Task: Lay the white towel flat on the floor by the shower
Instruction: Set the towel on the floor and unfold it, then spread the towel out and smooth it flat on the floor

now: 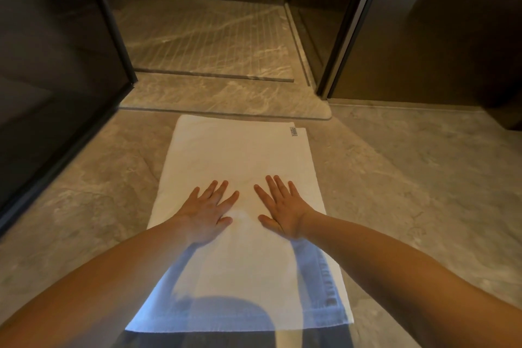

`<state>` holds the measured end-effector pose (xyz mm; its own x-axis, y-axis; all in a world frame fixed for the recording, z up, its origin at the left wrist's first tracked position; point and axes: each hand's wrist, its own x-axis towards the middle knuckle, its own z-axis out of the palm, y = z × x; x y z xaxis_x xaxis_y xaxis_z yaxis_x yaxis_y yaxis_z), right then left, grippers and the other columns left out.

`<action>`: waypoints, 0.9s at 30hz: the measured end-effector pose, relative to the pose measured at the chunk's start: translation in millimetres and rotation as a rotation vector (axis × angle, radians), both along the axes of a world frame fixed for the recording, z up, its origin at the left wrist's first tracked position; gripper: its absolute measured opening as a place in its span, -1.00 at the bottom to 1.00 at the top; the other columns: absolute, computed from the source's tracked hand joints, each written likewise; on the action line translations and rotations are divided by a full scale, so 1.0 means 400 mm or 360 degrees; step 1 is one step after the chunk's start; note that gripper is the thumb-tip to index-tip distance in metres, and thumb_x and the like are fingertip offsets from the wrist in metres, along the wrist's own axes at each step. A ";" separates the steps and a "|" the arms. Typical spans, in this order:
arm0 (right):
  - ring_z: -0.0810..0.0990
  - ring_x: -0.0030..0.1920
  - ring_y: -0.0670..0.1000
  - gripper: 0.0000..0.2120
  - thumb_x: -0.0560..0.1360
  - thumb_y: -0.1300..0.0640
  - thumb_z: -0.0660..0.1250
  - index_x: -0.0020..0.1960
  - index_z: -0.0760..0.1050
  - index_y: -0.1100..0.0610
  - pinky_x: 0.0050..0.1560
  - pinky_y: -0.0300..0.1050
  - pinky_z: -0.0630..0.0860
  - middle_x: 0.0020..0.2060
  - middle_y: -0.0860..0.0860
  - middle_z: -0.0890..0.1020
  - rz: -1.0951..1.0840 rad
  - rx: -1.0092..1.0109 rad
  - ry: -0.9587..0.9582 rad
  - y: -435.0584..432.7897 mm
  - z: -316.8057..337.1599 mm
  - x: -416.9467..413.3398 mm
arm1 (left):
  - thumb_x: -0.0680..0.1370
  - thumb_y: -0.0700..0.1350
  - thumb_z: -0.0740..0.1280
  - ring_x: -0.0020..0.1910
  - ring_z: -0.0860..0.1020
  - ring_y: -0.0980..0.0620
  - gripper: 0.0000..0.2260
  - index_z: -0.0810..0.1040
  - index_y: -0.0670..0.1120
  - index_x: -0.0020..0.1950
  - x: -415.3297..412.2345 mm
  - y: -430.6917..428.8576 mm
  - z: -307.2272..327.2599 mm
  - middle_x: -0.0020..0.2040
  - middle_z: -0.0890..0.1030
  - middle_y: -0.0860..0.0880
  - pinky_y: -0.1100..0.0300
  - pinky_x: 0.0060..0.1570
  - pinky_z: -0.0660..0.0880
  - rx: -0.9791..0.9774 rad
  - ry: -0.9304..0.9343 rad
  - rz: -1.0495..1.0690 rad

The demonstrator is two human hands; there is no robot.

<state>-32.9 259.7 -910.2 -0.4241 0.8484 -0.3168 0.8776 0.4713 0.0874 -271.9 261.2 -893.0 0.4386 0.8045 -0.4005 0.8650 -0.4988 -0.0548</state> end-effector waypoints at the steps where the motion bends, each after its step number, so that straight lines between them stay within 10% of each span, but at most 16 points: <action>1: -0.30 0.55 0.20 -0.31 0.60 -0.28 -0.16 0.56 -0.37 0.01 0.52 0.24 -0.20 0.55 0.19 -0.27 -0.0003 -0.0004 0.0019 0.000 -0.002 0.013 | 0.64 0.19 -0.08 0.55 -0.24 -0.08 -0.45 -0.25 0.12 0.56 0.011 0.001 0.002 0.58 -0.27 -0.05 -0.14 0.49 -0.07 -0.0015 -0.0007 -0.0001; 27: -0.27 0.56 0.16 -0.32 0.61 -0.25 -0.07 0.58 -0.28 -0.04 0.52 0.17 -0.25 0.57 0.18 -0.18 0.0026 0.0096 0.0285 0.012 -0.026 0.224 | 0.57 0.23 -0.26 0.54 -0.27 -0.11 -0.43 -0.23 0.09 0.56 0.171 -0.011 -0.103 0.58 -0.23 -0.09 -0.17 0.47 -0.26 0.0265 -0.0366 0.0019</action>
<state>56.6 264.4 -920.4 -0.4828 0.8563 -0.1835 0.8741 0.4840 -0.0412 -203.4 257.0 -934.1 0.4929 0.8565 -0.1534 0.8699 -0.4893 0.0630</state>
